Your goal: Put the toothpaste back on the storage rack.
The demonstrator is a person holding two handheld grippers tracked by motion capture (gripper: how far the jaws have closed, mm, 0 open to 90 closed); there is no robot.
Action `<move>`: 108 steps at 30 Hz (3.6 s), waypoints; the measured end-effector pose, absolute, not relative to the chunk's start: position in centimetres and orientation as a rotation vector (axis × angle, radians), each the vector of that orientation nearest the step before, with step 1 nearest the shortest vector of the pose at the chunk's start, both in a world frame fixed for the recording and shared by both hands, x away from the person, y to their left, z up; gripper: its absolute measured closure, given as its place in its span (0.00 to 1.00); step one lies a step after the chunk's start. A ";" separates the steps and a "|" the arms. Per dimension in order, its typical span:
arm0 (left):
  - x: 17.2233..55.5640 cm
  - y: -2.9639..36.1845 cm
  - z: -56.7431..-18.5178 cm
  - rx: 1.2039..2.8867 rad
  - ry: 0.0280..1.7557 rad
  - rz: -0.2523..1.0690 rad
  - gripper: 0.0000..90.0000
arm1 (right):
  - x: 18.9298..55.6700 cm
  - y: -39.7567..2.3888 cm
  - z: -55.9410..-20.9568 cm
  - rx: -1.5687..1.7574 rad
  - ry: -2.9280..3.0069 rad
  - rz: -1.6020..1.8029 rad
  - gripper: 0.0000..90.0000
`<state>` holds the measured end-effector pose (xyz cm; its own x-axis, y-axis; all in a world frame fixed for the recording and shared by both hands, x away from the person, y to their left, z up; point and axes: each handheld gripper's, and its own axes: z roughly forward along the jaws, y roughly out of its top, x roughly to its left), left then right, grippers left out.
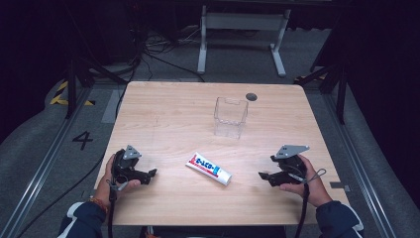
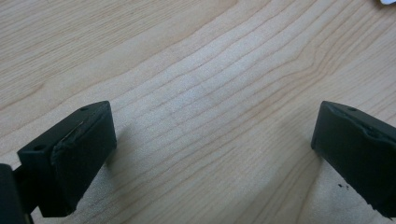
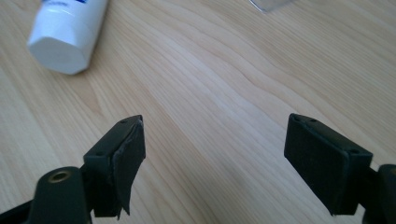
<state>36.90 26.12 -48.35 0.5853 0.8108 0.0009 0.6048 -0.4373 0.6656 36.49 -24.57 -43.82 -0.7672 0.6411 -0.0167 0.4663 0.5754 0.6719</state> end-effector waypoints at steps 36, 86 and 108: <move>36.9 26.1 -48.4 2.189 1.122 0.423 0.01 | 38.8 -10.1 -42.0 0.568 2.812 0.953 0.32; 36.9 26.2 -48.3 2.192 1.116 0.426 0.01 | 41.2 -3.8 -44.4 0.502 2.937 0.631 0.67; 36.9 26.1 -48.4 2.188 1.120 0.421 0.01 | 39.9 -8.5 -42.0 0.523 2.843 0.928 0.75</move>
<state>36.86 26.12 -48.36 0.5861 0.8102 -0.0052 0.6065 -0.4345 0.6659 39.92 -8.47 -41.97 -0.9352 0.3542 0.0064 0.2897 0.7542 0.5892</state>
